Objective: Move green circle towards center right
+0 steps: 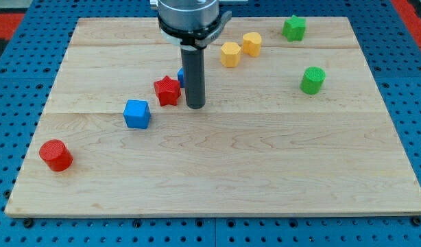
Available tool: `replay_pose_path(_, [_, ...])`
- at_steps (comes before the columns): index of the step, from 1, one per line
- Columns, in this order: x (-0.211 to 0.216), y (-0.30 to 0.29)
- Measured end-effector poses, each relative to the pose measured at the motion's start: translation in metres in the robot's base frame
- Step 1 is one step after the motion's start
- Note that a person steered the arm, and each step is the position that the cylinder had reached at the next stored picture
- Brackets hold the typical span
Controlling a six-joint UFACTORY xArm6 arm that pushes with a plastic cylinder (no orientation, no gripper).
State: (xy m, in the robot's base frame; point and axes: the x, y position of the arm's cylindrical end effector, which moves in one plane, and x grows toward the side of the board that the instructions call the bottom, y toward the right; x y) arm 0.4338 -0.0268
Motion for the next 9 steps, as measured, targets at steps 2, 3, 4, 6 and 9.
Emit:
replay_pose_path(2, [-0.039,0.101])
replay_pose_path(3, [-0.07,0.176])
replay_pose_path(4, [-0.088,0.243])
replay_pose_path(6, [-0.073,0.322])
replay_pose_path(9, [-0.01,0.137])
